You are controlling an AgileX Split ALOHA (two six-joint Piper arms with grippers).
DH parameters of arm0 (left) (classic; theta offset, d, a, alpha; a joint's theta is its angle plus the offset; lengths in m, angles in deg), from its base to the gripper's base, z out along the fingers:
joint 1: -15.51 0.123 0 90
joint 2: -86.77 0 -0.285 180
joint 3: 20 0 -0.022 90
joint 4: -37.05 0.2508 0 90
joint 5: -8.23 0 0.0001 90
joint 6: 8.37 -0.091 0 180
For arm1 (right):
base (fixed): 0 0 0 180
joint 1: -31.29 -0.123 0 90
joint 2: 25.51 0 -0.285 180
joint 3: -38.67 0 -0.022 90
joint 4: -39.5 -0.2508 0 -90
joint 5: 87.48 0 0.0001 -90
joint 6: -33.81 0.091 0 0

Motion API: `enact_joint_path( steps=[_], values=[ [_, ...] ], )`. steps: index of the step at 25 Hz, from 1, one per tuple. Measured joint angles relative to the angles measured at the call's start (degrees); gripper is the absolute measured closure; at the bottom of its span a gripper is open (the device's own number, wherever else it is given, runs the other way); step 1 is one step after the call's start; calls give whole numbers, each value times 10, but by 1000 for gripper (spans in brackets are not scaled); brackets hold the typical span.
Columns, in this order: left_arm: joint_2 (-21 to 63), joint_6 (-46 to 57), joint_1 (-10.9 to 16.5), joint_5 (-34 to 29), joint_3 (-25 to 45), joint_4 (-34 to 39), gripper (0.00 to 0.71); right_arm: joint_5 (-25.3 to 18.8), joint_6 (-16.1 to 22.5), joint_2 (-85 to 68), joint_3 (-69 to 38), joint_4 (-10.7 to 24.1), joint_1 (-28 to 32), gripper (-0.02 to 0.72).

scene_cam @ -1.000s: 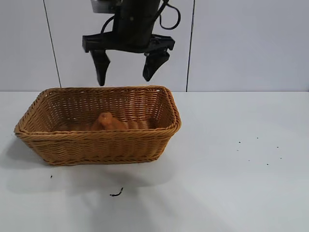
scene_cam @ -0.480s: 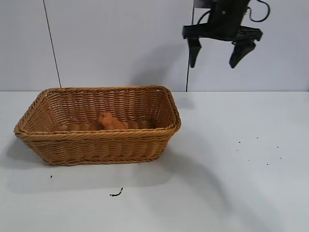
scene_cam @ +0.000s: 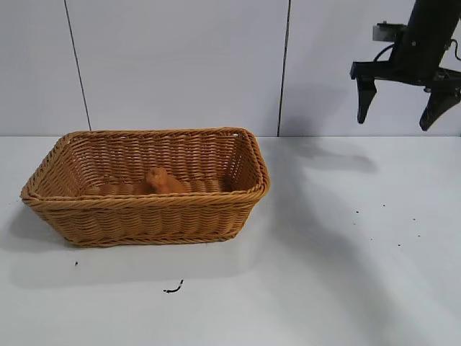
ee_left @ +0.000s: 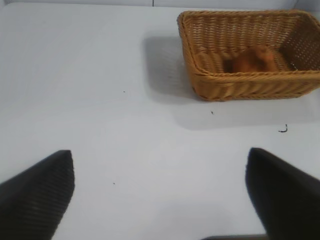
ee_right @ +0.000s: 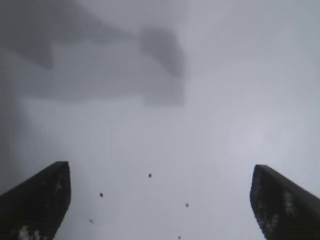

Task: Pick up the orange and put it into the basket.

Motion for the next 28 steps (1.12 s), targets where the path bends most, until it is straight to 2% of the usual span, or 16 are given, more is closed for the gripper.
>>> enact_joint_path(
  steps=[9,17,25,26,28],
  values=[
    [0,0,0,0,0,0,44,0,-30,-241,-285,0,0,31],
    [0,0,0,0,0,0,44,0,-41,-537,-539,0,0,31],
    [0,0,0,0,0,0,44,78,-65,-862,-698,0,0,31],
    [0,0,0,0,0,0,44,78,-65,-862,-698,0,0,31],
    [0,0,0,0,0,0,44,88,-65,-971,-726,0,0,31]
  ],
)
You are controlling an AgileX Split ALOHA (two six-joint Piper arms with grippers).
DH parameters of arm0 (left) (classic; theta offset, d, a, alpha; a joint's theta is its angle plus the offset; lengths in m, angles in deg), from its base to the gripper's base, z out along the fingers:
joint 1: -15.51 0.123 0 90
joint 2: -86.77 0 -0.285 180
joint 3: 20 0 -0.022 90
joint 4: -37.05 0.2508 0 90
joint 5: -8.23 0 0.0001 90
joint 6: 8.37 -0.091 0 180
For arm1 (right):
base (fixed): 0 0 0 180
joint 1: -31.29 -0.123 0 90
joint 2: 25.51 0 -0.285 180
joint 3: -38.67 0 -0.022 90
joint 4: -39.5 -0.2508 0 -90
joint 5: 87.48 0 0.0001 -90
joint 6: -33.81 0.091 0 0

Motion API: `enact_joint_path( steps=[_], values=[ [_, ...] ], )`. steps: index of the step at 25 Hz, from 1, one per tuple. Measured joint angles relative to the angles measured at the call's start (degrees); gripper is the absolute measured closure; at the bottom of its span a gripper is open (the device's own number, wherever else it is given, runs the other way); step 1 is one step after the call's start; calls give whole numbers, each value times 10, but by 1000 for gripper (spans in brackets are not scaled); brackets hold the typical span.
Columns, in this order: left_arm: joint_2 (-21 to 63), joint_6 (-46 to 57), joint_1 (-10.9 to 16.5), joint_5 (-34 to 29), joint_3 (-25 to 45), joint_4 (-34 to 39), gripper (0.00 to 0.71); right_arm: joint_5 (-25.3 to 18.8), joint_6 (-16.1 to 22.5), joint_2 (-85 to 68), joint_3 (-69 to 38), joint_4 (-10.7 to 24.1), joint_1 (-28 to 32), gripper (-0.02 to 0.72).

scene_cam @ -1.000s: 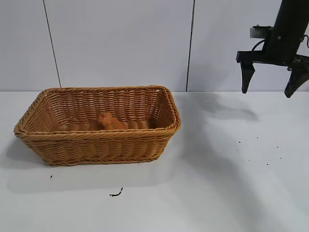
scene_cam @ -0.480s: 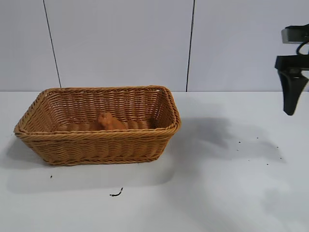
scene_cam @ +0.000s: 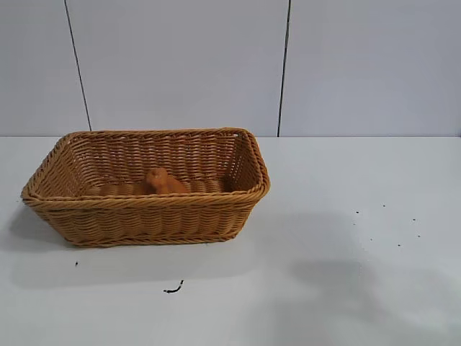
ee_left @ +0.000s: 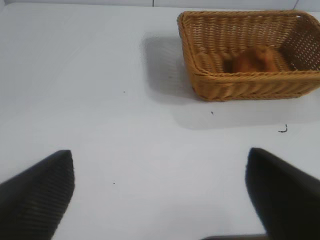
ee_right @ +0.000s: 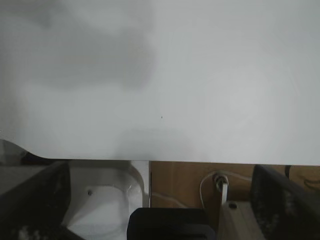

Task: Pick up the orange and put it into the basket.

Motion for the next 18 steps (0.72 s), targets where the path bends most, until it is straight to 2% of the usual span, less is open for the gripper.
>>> enact_joint_path(
  steps=[8,18],
  values=[
    [0,0,0,0,0,0,44,21,5,-247,-22,-16,0,31],
    [0,0,0,0,0,0,44,23,12,-277,-22,-17,0,31]
  ],
)
